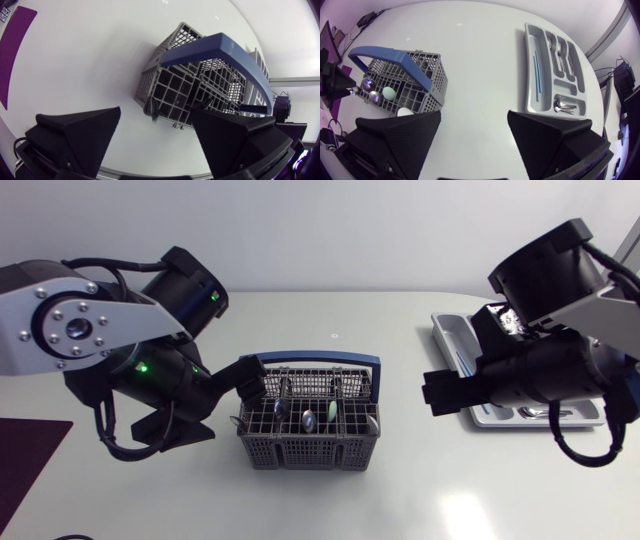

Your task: Unload the cutlery basket into the drawer organizer.

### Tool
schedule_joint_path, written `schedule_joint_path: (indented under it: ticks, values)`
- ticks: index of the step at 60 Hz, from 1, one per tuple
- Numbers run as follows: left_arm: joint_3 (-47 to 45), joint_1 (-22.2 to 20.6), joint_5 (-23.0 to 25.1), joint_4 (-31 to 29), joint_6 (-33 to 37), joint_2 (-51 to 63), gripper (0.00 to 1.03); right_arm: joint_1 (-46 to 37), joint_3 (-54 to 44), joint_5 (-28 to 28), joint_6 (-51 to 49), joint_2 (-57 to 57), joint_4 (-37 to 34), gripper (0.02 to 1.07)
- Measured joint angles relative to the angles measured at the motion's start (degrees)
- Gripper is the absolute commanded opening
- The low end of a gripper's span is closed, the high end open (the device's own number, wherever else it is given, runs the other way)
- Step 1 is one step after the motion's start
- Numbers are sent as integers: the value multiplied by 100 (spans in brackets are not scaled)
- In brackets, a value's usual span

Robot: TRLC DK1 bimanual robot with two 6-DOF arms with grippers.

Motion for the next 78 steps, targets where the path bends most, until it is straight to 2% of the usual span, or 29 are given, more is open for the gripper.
schedule_joint_path:
  ticks: [5, 10, 16, 22, 30, 43, 50, 61, 78]
  values:
    - [-15, -22, -2, -17, -15, 11, 72, 68, -48, 2, 0, 24, 42, 98]
    - [-15, -31, 2, -17, -39, 11, 61, 149, -48, 0, 0, 37, 57, 98]
    - [-15, -31, 2, -17, -122, 63, 56, 184, -48, -2, 0, 76, 66, 98]
    - [-15, -31, 20, -15, -186, 131, 42, 210, -50, 0, 2, 101, 94, 98]
    - [-15, -31, 20, -17, -212, 160, 30, 278, -111, 0, 4, 101, 201, 98]
    - [-15, -31, 20, -17, -304, 166, 20, 367, -225, 0, 24, 101, 210, 98]
    - [-15, -31, 20, -13, -313, 199, 20, 382, -230, 0, 22, 101, 210, 98]
    - [-13, -20, 37, 42, -310, 251, 4, 442, -313, 2, 24, 101, 216, 98]
    - [11, 13, 83, 232, -313, 271, 4, 522, -411, 0, 22, 101, 332, 98]
